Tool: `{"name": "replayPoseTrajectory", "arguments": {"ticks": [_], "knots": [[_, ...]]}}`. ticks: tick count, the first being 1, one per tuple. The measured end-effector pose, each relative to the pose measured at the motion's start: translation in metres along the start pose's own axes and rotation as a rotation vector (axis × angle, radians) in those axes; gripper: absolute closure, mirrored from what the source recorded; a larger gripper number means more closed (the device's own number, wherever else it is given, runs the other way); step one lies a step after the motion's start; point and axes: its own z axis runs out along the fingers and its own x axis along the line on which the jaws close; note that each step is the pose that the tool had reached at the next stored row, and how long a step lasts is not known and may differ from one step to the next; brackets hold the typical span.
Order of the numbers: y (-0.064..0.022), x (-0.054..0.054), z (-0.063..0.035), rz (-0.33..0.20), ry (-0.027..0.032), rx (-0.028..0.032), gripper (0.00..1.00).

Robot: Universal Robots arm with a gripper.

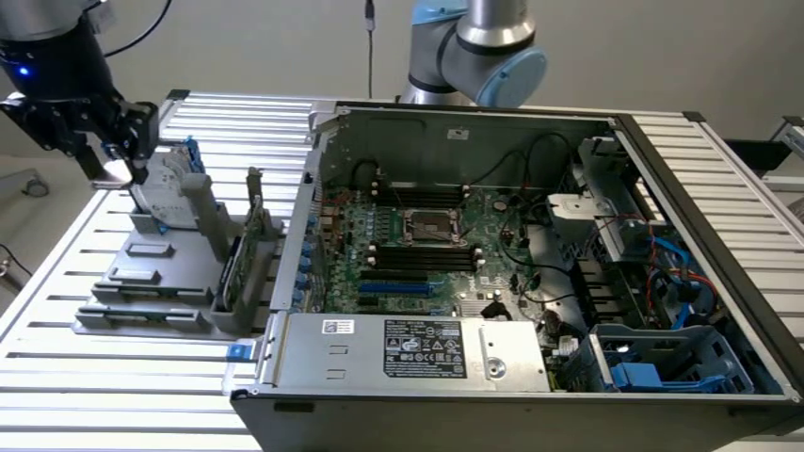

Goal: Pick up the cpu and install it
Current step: 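Pick up the cpu and move it towards the insertion slot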

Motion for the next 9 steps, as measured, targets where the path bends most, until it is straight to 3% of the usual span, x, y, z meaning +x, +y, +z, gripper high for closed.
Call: {"name": "replayPoseTrajectory", "arguments": {"ticks": [4,9], "knots": [[0.0033,-0.016,-0.0143,0.0,0.0001,0.0001,0.45],[0.0069,-0.038,-0.0238,0.0,0.0,0.0001,0.45]]}}
